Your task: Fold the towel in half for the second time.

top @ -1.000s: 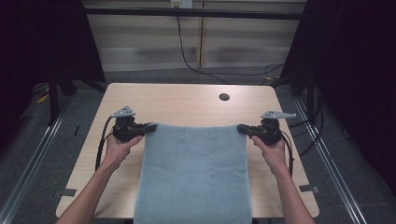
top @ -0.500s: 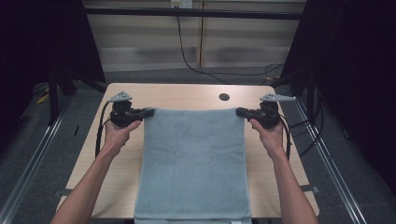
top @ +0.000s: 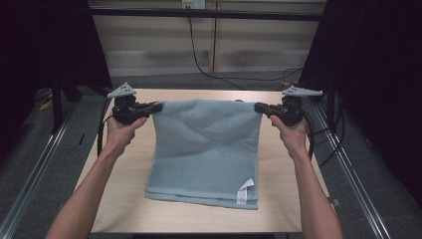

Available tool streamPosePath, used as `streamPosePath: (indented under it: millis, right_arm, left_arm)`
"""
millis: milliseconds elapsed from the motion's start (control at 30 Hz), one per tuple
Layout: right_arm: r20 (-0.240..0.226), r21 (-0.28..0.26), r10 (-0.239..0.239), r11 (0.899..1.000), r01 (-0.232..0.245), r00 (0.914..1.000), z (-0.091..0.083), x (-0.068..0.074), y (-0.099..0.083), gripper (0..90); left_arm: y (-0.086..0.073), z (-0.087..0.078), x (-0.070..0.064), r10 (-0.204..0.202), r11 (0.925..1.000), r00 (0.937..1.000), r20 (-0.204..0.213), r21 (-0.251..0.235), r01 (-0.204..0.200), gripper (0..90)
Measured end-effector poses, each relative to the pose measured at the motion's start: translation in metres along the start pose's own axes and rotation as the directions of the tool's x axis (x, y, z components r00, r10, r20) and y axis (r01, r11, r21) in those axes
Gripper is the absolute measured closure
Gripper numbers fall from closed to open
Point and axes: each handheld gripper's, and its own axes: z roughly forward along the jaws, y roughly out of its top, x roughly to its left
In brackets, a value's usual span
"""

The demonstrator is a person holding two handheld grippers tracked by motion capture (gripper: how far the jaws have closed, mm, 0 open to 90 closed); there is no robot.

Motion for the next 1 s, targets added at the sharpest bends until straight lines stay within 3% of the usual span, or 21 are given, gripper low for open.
streamPosePath:
  millis: [200, 300, 600, 667, 833, 1000]
  right_arm:
    - [-0.051, 0.003, -0.029, 1.000, 0.029, 0.9983, -0.012, 0.018, -0.021, 86.0]
    - [-0.074, 0.014, -0.051, 0.999, 0.052, 0.9960, -0.018, 0.029, -0.031, 86.2]
    - [-0.120, 0.013, -0.058, 0.998, 0.060, 0.9911, -0.043, 0.054, -0.065, 86.2]
    - [-0.132, 0.014, -0.052, 0.998, 0.054, 0.9900, -0.050, 0.058, -0.076, 86.2]
    - [-0.139, 0.078, -0.041, 0.996, 0.052, 0.9895, -0.058, 0.071, -0.107, 86.1]
    - [-0.153, 0.177, -0.033, 0.982, 0.060, 0.9877, -0.059, 0.083, -0.136, 85.1]
  left_arm:
    - [-0.010, -0.006, -0.004, 0.034, 0.9994, 0.9993, -0.015, -0.006, -0.035, 83.9]
    - [-0.013, -0.012, -0.012, 0.046, 0.9985, 0.9984, 0.033, -0.031, -0.045, 83.9]
    - [-0.047, -0.041, -0.041, 0.092, 0.9948, 0.9926, 0.079, -0.051, -0.088, 83.7]
    - [-0.059, -0.048, -0.045, 0.093, 0.9950, 0.9917, 0.088, -0.044, -0.090, 83.5]
    - [-0.093, -0.059, -0.053, 0.083, 0.9963, 0.9888, 0.124, 0.013, -0.085, 82.6]
    - [-0.125, -0.065, -0.061, 0.054, 0.9949, 0.9869, 0.152, 0.076, -0.066, 81.3]
